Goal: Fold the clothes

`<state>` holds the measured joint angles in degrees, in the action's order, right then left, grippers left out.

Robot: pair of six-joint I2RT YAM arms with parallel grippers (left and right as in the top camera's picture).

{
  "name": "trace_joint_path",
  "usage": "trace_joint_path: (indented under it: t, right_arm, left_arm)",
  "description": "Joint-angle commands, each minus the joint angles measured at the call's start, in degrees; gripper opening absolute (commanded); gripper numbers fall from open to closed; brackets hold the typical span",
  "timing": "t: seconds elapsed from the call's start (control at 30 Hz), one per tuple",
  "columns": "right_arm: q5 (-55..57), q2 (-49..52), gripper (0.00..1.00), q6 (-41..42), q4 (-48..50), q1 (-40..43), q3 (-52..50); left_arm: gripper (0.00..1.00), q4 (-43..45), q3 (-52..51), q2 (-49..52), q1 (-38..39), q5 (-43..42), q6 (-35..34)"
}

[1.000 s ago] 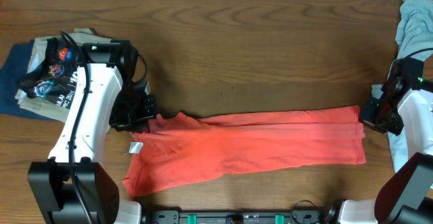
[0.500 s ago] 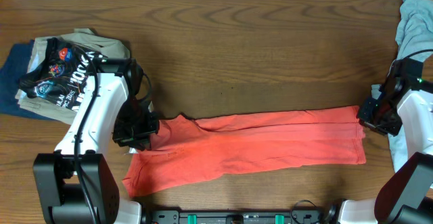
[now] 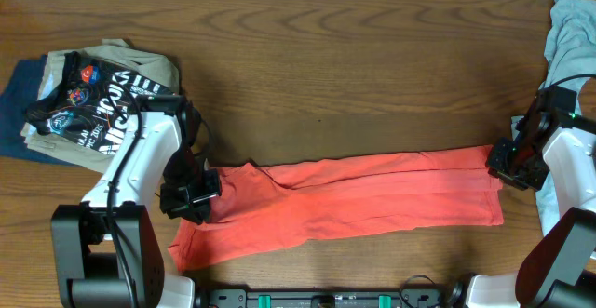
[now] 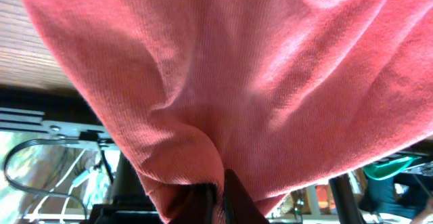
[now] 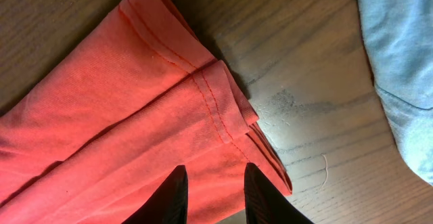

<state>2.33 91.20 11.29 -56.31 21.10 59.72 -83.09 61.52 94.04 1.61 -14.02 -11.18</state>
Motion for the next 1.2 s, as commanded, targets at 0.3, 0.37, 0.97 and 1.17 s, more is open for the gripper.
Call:
trace_joint_path:
  t: [0.3,0.37,0.97,1.17]
  right_arm:
    - [-0.2,-0.5,0.45,-0.2,0.0,0.6,-0.3]
    - [-0.2,-0.5,0.48,-0.2,0.0,0.6,-0.3]
    - [-3.0,-0.4,0.73,-6.3,0.0,0.6,-0.3]
    - [-3.0,-0.4,0.74,-6.3,0.1,0.6,-0.3]
  left_arm:
    - [0.47,1.2,-1.8,-0.9,-0.2,-1.8,-2.7]
    - [0.54,2.0,-1.8,-0.9,-0.2,-1.8,-2.7]
    - [0.60,23.9,-1.8,-0.8,-0.2,-3.4,-4.1]
    - [0.60,28.3,-1.8,-0.8,2.0,-7.0,-3.9]
